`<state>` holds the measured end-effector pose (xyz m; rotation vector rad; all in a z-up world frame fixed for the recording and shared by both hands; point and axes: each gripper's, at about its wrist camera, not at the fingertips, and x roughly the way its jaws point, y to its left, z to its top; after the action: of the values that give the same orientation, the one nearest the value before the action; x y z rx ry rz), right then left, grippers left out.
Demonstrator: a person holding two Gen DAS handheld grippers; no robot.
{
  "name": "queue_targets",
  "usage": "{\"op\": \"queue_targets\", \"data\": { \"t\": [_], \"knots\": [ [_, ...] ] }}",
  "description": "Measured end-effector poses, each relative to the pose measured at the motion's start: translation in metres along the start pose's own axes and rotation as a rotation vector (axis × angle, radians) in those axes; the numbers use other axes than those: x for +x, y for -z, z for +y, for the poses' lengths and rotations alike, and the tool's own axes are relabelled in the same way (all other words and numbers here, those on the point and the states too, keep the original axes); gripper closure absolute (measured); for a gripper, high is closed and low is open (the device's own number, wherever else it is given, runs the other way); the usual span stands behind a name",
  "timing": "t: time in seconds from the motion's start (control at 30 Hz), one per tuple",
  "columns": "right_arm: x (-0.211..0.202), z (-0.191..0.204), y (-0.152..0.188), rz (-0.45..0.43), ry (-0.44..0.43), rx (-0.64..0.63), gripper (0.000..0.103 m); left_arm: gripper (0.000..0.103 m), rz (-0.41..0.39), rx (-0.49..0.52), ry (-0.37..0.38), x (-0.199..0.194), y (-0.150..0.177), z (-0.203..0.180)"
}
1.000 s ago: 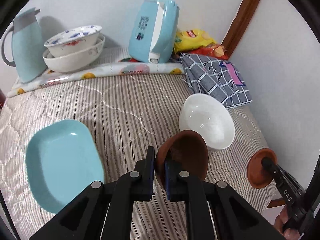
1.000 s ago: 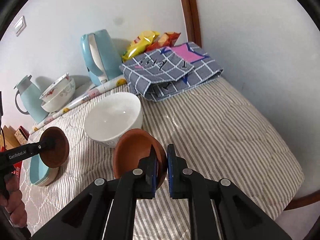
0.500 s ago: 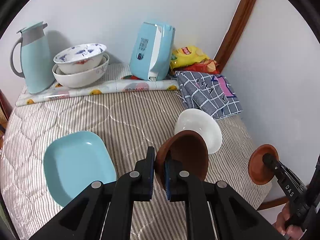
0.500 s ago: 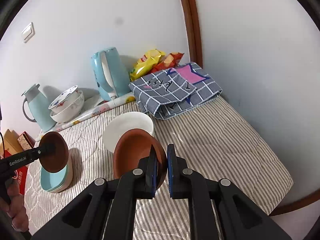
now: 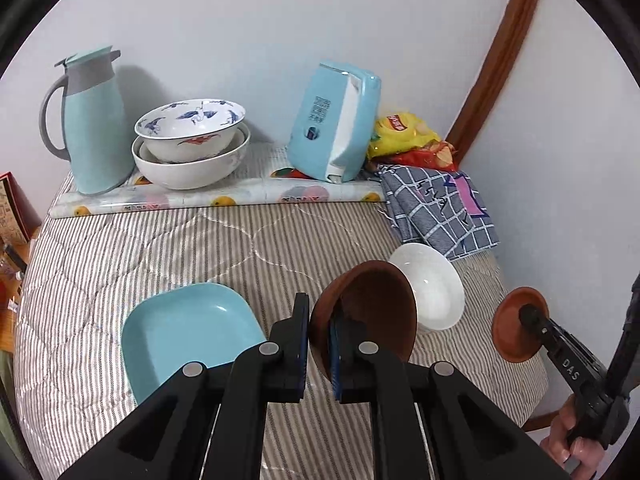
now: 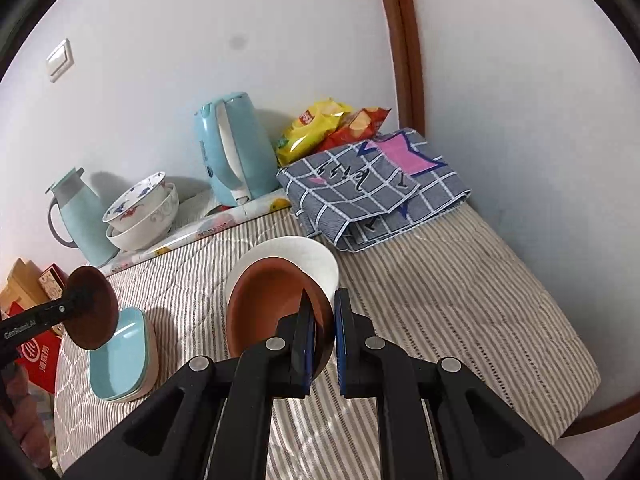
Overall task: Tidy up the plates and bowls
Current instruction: 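Carry both brown bowls toward the white bowl with both grippers, then lower the right gripper's brown bowl into the white bowl and open it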
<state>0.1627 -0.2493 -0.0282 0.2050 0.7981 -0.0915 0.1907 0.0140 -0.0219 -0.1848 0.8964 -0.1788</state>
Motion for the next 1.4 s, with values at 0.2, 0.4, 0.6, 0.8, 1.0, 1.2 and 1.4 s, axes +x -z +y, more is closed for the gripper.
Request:
{"op": "queue_targets", "data": {
  "t": [0.2, 0.4, 0.6, 0.8, 1.0, 1.2, 1.4],
  "knots": [
    [0.029, 0.004, -0.004, 0.037, 0.005, 0.005, 0.094, 0.094, 0.006, -0.023, -0.016, 0.009, -0.006, 0.015],
    [0.055, 0.01, -0.009, 0.062, 0.005, -0.004, 0.094, 0.094, 0.02, -0.04, -0.03, 0.021, -0.01, 0.026],
    [0.084, 0.017, -0.012, 0.097, -0.001, -0.013, 0.094, 0.094, 0.037, -0.05, -0.045, 0.032, -0.013, 0.035],
    [0.11, 0.021, -0.012, 0.127, -0.002, -0.025, 0.094, 0.094, 0.043, -0.057, -0.063, 0.039, -0.016, 0.044],
    [0.131, 0.024, -0.012, 0.157, 0.008, -0.042, 0.094, 0.094, 0.058, -0.069, -0.063, 0.05, -0.017, 0.048],
    [0.145, 0.022, -0.012, 0.188, 0.0, -0.038, 0.094, 0.094, 0.07, -0.073, -0.062, 0.059, -0.017, 0.049],
    [0.154, 0.028, -0.013, 0.21, 0.008, -0.074, 0.094, 0.094, 0.076, -0.073, -0.053, 0.065, -0.019, 0.048]
  ]
}}
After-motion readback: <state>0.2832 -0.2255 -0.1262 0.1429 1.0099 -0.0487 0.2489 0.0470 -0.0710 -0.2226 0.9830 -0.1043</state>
